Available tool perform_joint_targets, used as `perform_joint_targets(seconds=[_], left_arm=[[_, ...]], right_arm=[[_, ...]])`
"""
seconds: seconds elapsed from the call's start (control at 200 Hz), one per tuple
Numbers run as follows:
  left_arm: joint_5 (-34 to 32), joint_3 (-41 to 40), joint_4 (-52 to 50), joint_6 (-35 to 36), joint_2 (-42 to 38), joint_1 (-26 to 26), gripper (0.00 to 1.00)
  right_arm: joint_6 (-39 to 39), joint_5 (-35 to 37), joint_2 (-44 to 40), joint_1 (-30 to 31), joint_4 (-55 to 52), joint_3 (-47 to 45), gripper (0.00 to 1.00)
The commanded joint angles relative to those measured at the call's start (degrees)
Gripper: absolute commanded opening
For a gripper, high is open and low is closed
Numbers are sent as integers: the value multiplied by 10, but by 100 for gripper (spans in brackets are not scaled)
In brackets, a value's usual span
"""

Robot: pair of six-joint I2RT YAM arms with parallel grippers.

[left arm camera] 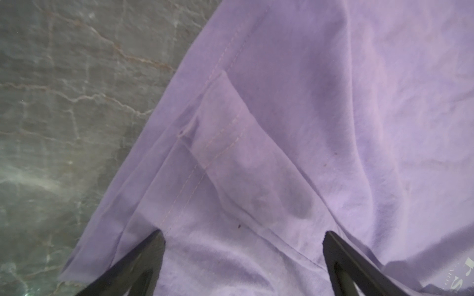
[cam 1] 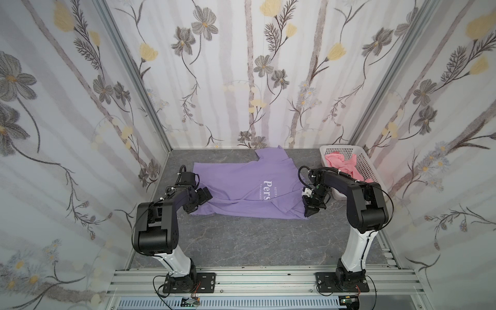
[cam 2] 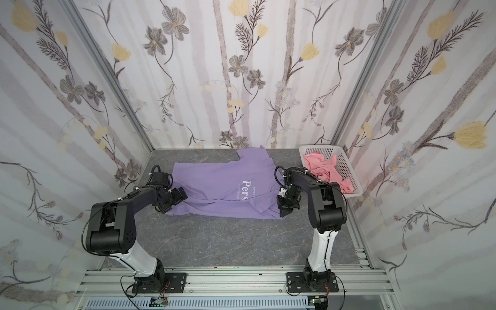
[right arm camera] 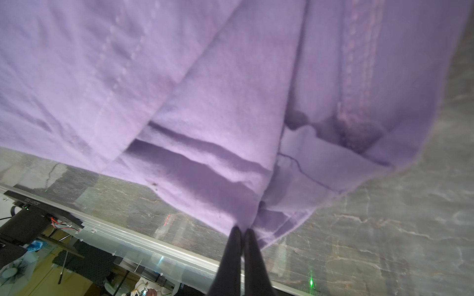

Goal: Fold and stack t-shirts
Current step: Smooth out the T-shirt at the center of the board.

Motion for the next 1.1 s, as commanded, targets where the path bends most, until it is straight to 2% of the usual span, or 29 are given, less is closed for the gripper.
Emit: perform_joint_targets(seconds=[0.0,0.335,0.455,0.49,0.55,0.585,0.634,0.764,0.879,1.094], left_arm=[[6,-4,-89,15,1,1,100],[-9,5,-162,57,-36,15,100],[-2,9,-162,62,-33,19,100],[5,10,-161,62,-31,20,100],[15,13,-160,61,-30,20,100],[20,13,-155,61,-32,20,100],[27,17,-157,58,-34,20,100],[42,42,-177,54,-43,20,100],[54,65,-186,46,-59,20,100],[113,45,-132,15,-96,15,100]], right_arm=[[-10,33,-3,-1,-26,4,0],[-25,89,-17,-26,-59,-9,0],[-28,83,-7,-28,-69,-4,0],[-28,82,-7,-27,-70,-4,5],[-25,84,-11,-28,-72,-4,29],[-25,83,-15,-27,-73,-4,37],[-25,77,-24,-27,-77,3,41],[-30,66,-59,-20,-88,39,42],[-54,62,-79,19,-84,82,43],[-85,140,-32,136,-71,120,42]])
